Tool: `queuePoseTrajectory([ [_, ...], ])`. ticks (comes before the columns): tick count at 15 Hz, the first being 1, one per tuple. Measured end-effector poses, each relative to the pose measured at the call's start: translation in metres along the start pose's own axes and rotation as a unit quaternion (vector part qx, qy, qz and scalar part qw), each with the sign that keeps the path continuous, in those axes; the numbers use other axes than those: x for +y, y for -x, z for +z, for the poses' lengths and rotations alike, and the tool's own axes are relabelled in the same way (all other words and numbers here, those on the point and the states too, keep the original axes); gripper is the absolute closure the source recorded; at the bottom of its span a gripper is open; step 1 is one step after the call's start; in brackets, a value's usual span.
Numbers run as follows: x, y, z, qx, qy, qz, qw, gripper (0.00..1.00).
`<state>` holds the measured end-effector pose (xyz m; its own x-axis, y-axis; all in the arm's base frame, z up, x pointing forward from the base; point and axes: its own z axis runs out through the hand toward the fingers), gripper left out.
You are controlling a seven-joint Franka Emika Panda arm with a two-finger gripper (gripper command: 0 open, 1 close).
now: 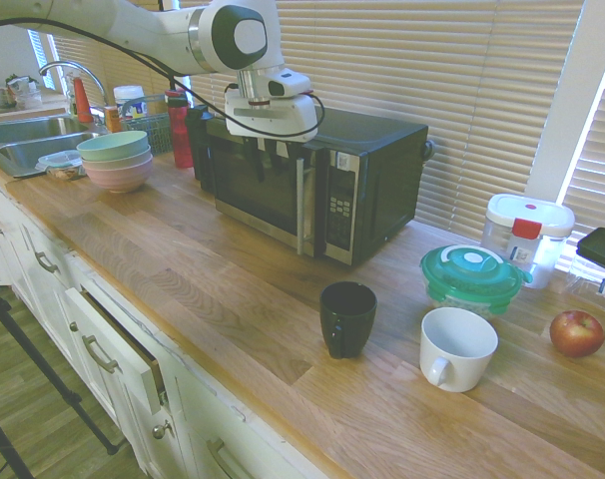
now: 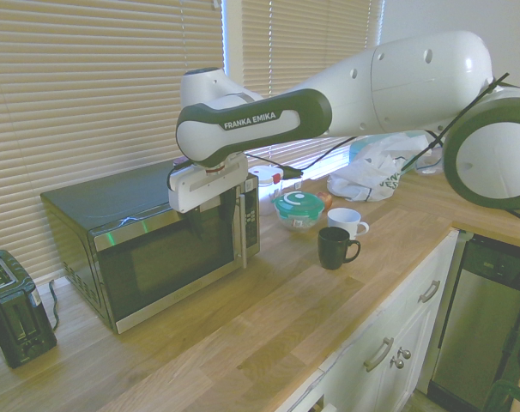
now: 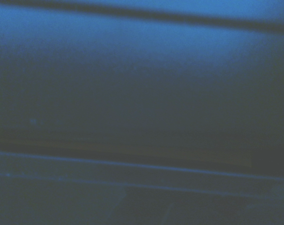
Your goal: Close the microwave
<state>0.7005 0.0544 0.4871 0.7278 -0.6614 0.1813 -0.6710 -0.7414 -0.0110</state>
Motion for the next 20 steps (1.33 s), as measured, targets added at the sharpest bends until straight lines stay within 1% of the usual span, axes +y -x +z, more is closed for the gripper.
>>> queuePoseTrajectory([
  [2,-0.005,-0.005,-0.002,0.006,-0.004,-0.003,1.000,0.00],
  [7,-0.008,-0.007,-0.002,0.003,-0.002,-0.003,1.000,0.00],
  [10,-0.005,0.003,-0.002,0.002,-0.003,-0.012,1.000,0.00],
  [14,0.019,0.038,-0.012,-0.007,0.002,-0.022,1.000,0.00],
  [20,0.070,0.089,0.000,-0.014,0.001,-0.027,1.000,0.00],
])
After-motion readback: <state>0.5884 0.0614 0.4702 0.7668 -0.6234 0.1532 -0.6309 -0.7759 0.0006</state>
